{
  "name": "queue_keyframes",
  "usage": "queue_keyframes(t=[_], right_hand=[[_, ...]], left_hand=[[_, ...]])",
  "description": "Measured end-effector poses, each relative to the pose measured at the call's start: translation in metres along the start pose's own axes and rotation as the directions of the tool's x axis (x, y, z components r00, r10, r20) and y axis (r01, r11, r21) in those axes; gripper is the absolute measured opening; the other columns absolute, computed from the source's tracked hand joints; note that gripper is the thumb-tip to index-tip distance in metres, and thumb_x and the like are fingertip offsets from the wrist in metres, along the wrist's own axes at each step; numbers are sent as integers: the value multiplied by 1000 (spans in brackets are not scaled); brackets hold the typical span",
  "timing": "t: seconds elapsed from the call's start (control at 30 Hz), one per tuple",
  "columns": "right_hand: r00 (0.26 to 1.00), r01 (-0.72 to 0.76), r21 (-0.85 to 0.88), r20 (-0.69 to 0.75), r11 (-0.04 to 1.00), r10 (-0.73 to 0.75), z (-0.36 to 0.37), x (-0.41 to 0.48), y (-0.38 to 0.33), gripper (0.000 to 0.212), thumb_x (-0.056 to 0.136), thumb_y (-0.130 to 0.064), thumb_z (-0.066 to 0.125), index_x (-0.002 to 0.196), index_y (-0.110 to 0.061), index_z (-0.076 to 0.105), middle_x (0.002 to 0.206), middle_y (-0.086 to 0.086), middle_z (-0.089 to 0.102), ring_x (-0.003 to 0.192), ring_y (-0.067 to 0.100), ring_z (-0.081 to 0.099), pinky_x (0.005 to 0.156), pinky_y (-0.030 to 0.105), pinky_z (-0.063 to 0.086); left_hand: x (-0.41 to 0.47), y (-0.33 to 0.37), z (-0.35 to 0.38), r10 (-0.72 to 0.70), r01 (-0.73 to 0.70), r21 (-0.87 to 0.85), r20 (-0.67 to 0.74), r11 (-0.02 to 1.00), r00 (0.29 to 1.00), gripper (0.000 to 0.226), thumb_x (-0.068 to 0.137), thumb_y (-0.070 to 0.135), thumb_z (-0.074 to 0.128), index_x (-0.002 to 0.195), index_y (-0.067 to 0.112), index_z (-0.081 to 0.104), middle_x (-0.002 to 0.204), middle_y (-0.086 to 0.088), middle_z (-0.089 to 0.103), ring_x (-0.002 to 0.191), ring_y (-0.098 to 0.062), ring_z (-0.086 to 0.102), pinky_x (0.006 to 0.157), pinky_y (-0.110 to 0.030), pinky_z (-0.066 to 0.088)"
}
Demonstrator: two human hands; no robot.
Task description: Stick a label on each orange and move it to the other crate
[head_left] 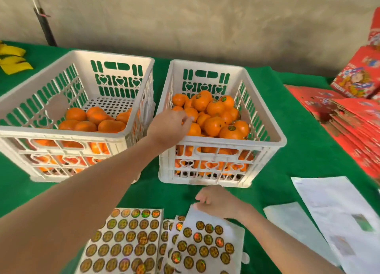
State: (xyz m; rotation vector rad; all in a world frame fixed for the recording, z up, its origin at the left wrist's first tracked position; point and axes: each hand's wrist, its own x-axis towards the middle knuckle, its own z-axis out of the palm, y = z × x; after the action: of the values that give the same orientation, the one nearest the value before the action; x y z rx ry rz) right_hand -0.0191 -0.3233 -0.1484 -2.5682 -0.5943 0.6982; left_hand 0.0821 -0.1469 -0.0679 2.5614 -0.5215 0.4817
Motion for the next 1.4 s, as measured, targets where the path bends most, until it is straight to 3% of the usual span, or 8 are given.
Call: queue_keyframes(t=[0.2, 0.37, 0.47, 0.57, 0.63, 0.93, 1.17, 1.4], right_hand=[[984, -178, 75, 33, 981, 176, 44, 8, 27, 53, 89, -24, 54, 45, -15, 27, 46, 2, 20, 42, 18, 19, 56, 35, 26], [972, -191, 310, -75, 931, 225, 35, 7, 27, 35, 87, -19, 62, 59, 0, 54, 61, 23, 42, 56, 16, 42, 61, 29, 34], [960, -96, 516, -177, 851, 216, 24, 6, 28, 21, 85, -21, 69, 67, -15, 59, 73, 5, 59, 71, 12, 55, 70, 25, 43], [948, -23, 578, -247, 816, 201, 17, 8, 24, 26, 84, -15, 70, 64, -19, 54, 73, 1, 56, 71, 13, 53, 71, 27, 42], [939, 10, 590, -283, 807, 195, 16, 8, 22, 28, 84, -14, 70, 64, -20, 51, 69, -1, 53, 67, 11, 50, 70, 26, 41], [816, 270, 68, -545, 960, -191, 26, -11, 13, 19, 84, -9, 70, 102, -7, 72, 100, 11, 61, 102, 24, 51, 92, 29, 38], [842, 151, 13, -526, 988, -122, 37, -12, 8, 20, 86, -16, 66, 104, -7, 70, 103, 11, 61, 104, 26, 51, 88, 29, 38], [773, 24, 40, -635, 999, 7, 56, -16, 3, 18, 85, -21, 65, 96, -8, 71, 95, 6, 61, 96, 20, 52, 81, 27, 41]], left_hand=[[-34, 5, 1, 50, -52, -60, -31, 997, 998, 39, 99, 28, 44, 62, 14, 47, 59, 3, 46, 56, -16, 42, 58, -28, 29], [-96, 13, 5, 52, -120, -263, -254, 957, 966, 26, 90, 17, 55, 111, 2, 59, 110, -6, 56, 107, -15, 49, 94, -22, 37], [-130, 21, 19, -298, 323, -468, 128, 823, 946, 23, 89, 16, 64, 111, 16, 55, 106, 1, 57, 100, -13, 53, 89, -25, 44], [-135, 20, 31, -321, 794, -505, 731, 338, 602, 15, 92, -1, 54, 92, 13, 56, 81, 0, 61, 75, -14, 57, 70, -22, 48], [-136, 20, 39, -366, 838, -454, 756, 304, 543, 7, 90, -2, 58, 92, 1, 63, 59, 1, 60, 56, -10, 57, 55, -17, 48], [-133, 18, 50, -506, 883, -372, 724, 288, 470, 20, 92, 5, 57, 73, 7, 58, 36, 9, 46, 37, -8, 44, 41, -16, 38], [-136, 18, 52, -498, 888, -443, 747, 122, 441, 14, 91, -2, 53, 83, 1, 63, 84, -25, 64, 75, -35, 60, 72, -41, 50], [-141, 16, 60, -510, 877, -481, 748, 25, 425, 19, 94, 1, 48, 85, 1, 65, 70, -17, 69, 55, -26, 65, 52, -26, 50]])
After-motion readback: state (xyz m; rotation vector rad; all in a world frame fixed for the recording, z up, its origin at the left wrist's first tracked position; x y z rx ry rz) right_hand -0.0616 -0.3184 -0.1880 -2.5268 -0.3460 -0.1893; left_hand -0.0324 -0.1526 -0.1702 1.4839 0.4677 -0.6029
